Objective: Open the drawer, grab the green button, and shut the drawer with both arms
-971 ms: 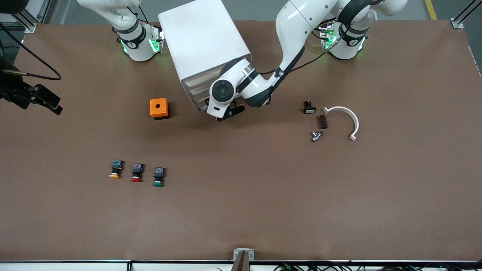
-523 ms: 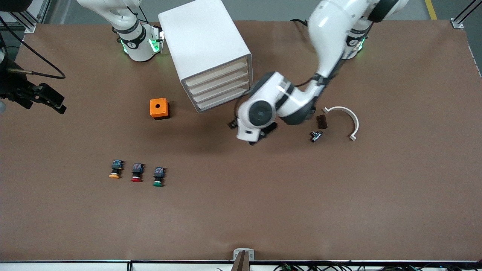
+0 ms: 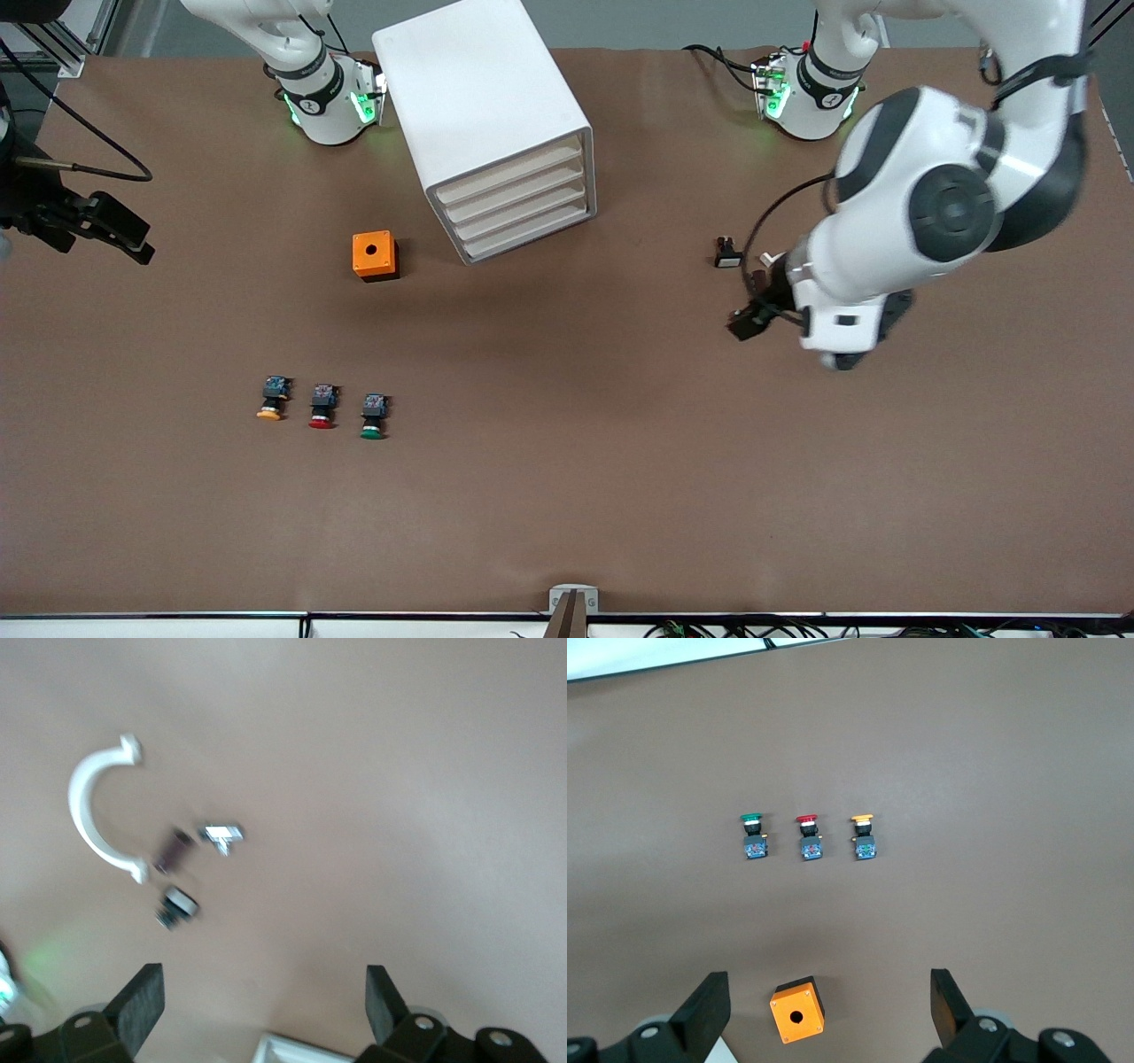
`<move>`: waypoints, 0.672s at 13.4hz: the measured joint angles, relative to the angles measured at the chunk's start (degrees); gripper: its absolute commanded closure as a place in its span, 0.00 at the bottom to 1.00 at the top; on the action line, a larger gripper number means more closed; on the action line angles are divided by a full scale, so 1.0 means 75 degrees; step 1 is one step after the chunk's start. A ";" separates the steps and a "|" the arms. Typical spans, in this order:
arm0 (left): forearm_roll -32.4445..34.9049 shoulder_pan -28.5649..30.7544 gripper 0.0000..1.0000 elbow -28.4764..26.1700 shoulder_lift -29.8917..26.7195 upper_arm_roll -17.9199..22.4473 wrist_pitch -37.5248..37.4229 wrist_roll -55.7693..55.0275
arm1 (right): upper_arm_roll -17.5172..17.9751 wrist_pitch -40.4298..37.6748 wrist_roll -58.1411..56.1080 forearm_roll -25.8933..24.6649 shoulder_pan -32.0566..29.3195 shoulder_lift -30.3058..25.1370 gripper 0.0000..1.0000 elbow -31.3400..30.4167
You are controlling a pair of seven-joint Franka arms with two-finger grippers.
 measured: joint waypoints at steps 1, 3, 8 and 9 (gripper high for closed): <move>0.0157 0.0299 0.00 -0.0012 -0.0142 0.0001 -0.0113 0.0566 | 0.0000 -0.0008 -0.0114 0.0001 0.0000 -0.0009 0.00 0.0002; 0.0354 0.0840 0.00 -0.0036 -0.0336 0.0005 -0.0366 0.1636 | -0.0008 -0.0077 -0.0336 0.0001 0.0000 -0.0090 0.00 0.0003; 0.0372 0.1919 0.00 -0.0050 -0.0741 0.0004 -0.0443 0.3409 | -0.0015 -0.0321 -0.0441 0.0002 -0.0034 -0.0196 0.07 -0.0003; 0.0372 0.2084 0.00 -0.0052 -0.0866 -0.0001 -0.0456 0.3816 | -0.0015 -0.0325 -0.0458 0.0002 -0.0073 -0.0196 0.15 -0.0007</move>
